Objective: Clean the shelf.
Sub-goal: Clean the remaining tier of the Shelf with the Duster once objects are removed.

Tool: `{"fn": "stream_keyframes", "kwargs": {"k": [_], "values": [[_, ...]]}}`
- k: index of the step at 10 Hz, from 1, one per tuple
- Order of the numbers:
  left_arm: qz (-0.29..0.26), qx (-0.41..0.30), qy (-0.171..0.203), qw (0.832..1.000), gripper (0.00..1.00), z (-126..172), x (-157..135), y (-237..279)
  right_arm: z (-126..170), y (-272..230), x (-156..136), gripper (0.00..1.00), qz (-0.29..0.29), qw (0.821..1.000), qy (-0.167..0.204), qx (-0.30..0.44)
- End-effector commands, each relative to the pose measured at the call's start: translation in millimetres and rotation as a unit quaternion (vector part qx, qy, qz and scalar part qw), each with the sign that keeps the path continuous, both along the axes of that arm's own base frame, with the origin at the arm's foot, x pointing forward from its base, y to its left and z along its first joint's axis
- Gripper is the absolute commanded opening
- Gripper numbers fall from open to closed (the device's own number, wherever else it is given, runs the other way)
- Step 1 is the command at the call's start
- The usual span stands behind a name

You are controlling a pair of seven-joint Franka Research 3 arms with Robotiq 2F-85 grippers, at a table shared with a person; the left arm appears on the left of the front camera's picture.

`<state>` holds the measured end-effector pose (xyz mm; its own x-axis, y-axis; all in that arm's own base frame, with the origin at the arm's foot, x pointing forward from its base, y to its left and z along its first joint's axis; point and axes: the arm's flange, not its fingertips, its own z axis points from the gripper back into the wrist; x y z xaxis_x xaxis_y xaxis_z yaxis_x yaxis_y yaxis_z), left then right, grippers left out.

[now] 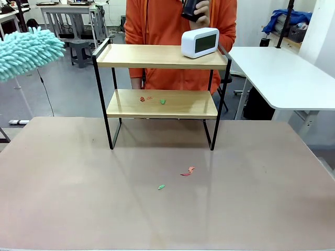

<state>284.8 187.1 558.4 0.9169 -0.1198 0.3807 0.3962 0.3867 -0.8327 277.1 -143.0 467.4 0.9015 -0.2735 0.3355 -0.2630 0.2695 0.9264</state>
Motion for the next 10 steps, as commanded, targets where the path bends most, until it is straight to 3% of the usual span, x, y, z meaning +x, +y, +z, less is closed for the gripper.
{"fn": "stream_keyframes", "kwargs": {"k": [1,3,5,6,7,8,10], "values": [[-0.1,0.033,-0.023,0.994,0.13,-9.1,0.3,10.8,1.7,-0.1,2.3,1.0,-0.002,1.0,-0.018,0.005],[-0.197,0.048,-0.041,0.978,0.13,-16.7,8.7,-6.0,1.7,-0.1,2.3,1.0,-0.002,1.0,-0.018,0.005],[-0.303,0.092,-0.021,0.948,0.13,-21.2,25.1,-56.4,1.7,-0.1,2.3,1.0,-0.002,1.0,-0.018,0.005],[-0.329,0.122,-0.005,0.936,0.13,-23.9,34.7,-83.1,1.7,-0.1,2.3,1.0,-0.002,1.0,-0.018,0.005],[-0.34,0.135,0.009,0.93,0.13,-25.5,43.9,-109.0,1.7,-0.1,2.3,1.0,-0.002,1.0,-0.018,0.005],[-0.322,0.13,0.027,0.937,0.13,-26.9,54.4,-135.7,1.7,-0.1,2.3,1.0,-0.002,1.0,-0.018,0.005],[-0.205,0.131,0.03,0.97,0.13,-30.6,62.5,-186.8,1.7,-0.1,2.3,1.0,-0.002,1.0,-0.018,0.005]]}}
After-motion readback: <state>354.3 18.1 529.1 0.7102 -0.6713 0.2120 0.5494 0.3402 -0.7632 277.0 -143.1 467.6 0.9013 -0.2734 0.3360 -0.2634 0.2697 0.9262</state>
